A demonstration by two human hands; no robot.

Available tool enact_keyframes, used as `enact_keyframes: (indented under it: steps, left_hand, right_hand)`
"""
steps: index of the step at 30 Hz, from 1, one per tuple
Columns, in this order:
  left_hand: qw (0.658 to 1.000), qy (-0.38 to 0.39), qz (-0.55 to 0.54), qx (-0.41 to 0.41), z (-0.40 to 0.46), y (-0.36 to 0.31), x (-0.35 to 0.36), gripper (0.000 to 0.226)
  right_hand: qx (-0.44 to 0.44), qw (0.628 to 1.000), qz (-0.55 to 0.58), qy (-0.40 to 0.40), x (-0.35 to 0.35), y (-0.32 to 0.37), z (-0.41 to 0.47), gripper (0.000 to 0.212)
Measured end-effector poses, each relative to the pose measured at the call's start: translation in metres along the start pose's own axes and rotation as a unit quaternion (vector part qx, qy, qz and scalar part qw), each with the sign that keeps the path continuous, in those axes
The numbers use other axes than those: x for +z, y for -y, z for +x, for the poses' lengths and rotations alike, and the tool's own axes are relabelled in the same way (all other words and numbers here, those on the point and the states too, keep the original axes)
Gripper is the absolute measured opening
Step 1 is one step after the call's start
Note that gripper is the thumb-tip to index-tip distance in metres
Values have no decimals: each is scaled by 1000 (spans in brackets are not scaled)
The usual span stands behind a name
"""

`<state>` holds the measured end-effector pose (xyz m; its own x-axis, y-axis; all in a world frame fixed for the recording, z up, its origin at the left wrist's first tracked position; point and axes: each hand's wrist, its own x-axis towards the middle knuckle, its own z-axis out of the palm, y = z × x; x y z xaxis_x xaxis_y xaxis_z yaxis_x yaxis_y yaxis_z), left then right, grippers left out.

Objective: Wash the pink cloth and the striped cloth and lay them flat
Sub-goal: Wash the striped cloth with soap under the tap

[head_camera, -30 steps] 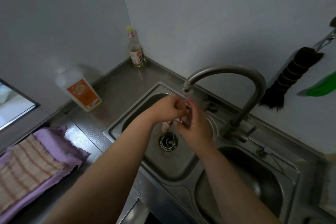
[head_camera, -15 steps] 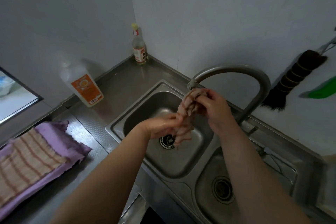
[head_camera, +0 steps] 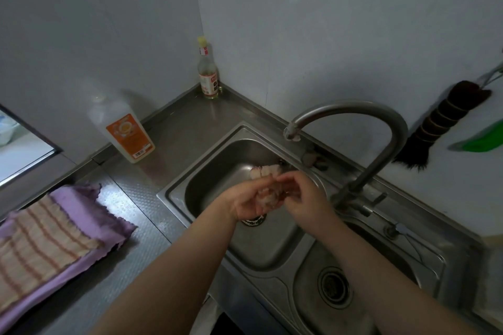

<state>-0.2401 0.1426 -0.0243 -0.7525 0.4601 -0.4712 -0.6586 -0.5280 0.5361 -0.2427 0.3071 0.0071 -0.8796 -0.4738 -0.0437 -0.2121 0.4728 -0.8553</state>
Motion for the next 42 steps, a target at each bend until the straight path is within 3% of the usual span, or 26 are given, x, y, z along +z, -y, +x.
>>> enact_keyframes:
  steps: [2,4,5,10,12,14,16,18,20,22,25,28,30,32,33,35,36,37,38,39,40,42]
  left_hand:
    - [998,10,48,-35,-5,-11,-3,57]
    - [991,25,115,-70,-8,-23,3,35]
    - [983,38,157,-88,-10,-28,9,23]
    - [916,98,321,-221,-14,-50,33,15]
    - [900,57,359,-239,-13,-52,38,12]
    - [881,-37,415,-222,-7,-48,42,13]
    - [833,-126,507,-181,4,-39,44,23]
    - [757,-181,615,-127,15,-31,45,62]
    - [653,-212,724,-74,22,-24,43,87]
    - [575,-227,786,-20,24,-22,39,81]
    - [493,-208,844,25,21,-24,32,69]
    - [394,-135,905,85,18,-35,33,63]
    - [336,-87,925,155,17,-45,30,55]
    - [286,-71,935,199,14,-53,27,39]
    - [278,-77,938,194,12,-54,28,31]
    - [306,-123,936,125,12,-47,32,22]
    - [329,-151,929,73,15,-43,34,19]
    - [360,-173,916,21,18,-40,35,16]
    - [409,-183,893,-32,22,-40,34,16]
    - [482,-181,853,-88,26,-41,28,18]
    - [575,-170,787,-143,28,-46,23,19]
    - [769,-134,576,-242,21,-54,20,25]
  right_hand:
    - [-77,988,-134,-21,-10,-12,2,57]
    - [-201,911,-359,19,-15,-25,11,83]
    - [-241,876,-416,35,-15,-26,15,89]
    - [-401,793,-459,13,-19,-11,38,74]
    - [-396,781,-484,0,-15,-7,43,66]
    - [-355,773,-526,-14,-7,-8,47,37]
    - [-281,794,-539,12,-4,-6,50,24]
    - [-172,826,-531,71,-4,-2,53,28]
    - [-86,827,-544,112,-1,-3,57,36]
    - [-35,845,-518,126,6,-6,60,39]
    - [48,890,-428,153,11,-4,67,43]
    - [123,925,-301,198,11,8,70,28]
    - [202,943,-173,200,8,7,69,3]
    - [286,936,0,207,-1,7,65,15]
    - [302,926,39,223,-5,7,62,17]
    - [284,929,5,237,-8,9,58,19]
    - [242,943,-64,220,-7,8,57,17]
    - [188,957,-126,180,-5,7,55,14]
    - [136,967,-169,132,-4,2,52,34]
    - [86,975,-188,88,-3,-6,48,60]
    - [31,974,-216,56,-3,-11,42,76]
    - [-84,950,-301,25,-2,-22,31,87]
